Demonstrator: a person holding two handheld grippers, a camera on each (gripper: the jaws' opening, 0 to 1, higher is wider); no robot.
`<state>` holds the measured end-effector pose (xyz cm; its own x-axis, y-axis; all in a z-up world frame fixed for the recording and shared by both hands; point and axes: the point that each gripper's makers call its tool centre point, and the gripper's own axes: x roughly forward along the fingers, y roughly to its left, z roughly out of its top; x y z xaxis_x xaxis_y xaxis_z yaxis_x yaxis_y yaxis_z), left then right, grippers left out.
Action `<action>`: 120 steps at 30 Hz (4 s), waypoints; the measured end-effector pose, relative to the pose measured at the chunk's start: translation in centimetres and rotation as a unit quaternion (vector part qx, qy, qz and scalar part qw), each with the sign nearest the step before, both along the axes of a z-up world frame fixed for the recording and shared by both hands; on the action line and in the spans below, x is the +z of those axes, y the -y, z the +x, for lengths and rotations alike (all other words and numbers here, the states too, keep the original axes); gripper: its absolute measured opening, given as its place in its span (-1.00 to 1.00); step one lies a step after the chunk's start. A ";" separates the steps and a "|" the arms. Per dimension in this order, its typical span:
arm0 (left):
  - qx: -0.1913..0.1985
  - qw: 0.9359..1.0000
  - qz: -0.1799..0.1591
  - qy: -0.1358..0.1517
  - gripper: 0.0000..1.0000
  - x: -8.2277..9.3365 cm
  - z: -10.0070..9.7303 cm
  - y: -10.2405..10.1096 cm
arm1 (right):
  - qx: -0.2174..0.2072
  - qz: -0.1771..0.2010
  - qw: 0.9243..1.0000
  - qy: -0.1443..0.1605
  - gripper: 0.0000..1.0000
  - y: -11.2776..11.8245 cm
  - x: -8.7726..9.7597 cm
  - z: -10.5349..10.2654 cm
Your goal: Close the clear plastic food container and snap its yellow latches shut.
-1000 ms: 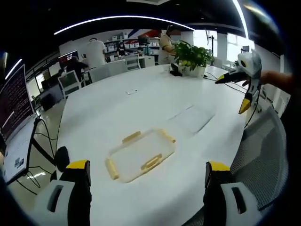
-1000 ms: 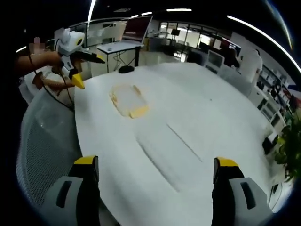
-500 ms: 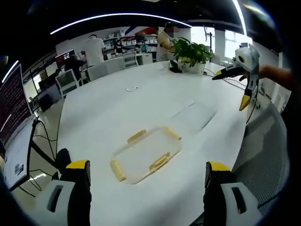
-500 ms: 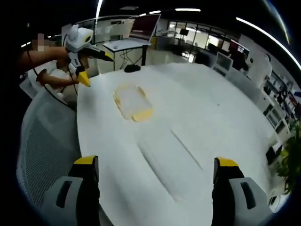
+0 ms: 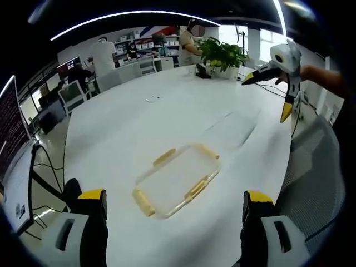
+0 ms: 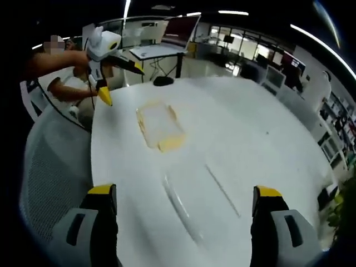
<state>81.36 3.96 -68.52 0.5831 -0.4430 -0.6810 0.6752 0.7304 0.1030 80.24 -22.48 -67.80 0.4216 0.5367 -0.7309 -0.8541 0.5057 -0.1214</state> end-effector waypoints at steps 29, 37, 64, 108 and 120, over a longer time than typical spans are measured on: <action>-0.120 0.991 0.045 -0.036 0.84 -3.3 2.5 -0.8 | 0.116 0.003 0.993 -0.014 0.83 -6.1 -1.7 2.9; -0.161 0.984 0.068 -0.045 0.72 -4.5 3.1 -1.5 | 0.136 0.001 0.991 -0.019 0.68 -7.5 -2.4 3.5; -0.284 0.948 0.131 -0.053 0.12 -7.5 4.5 -3.0 | 0.184 -0.027 0.982 -0.042 0.20 -10.7 -6.3 4.6; -0.396 0.898 0.158 -0.108 -0.31 -10.0 5.5 -2.5 | 0.221 -0.088 0.968 -0.082 -0.24 -13.3 -11.4 5.2; -0.385 0.900 0.169 -0.114 -0.35 -10.1 5.0 -2.3 | 0.223 -0.088 0.967 -0.088 -0.30 -13.2 -11.4 4.7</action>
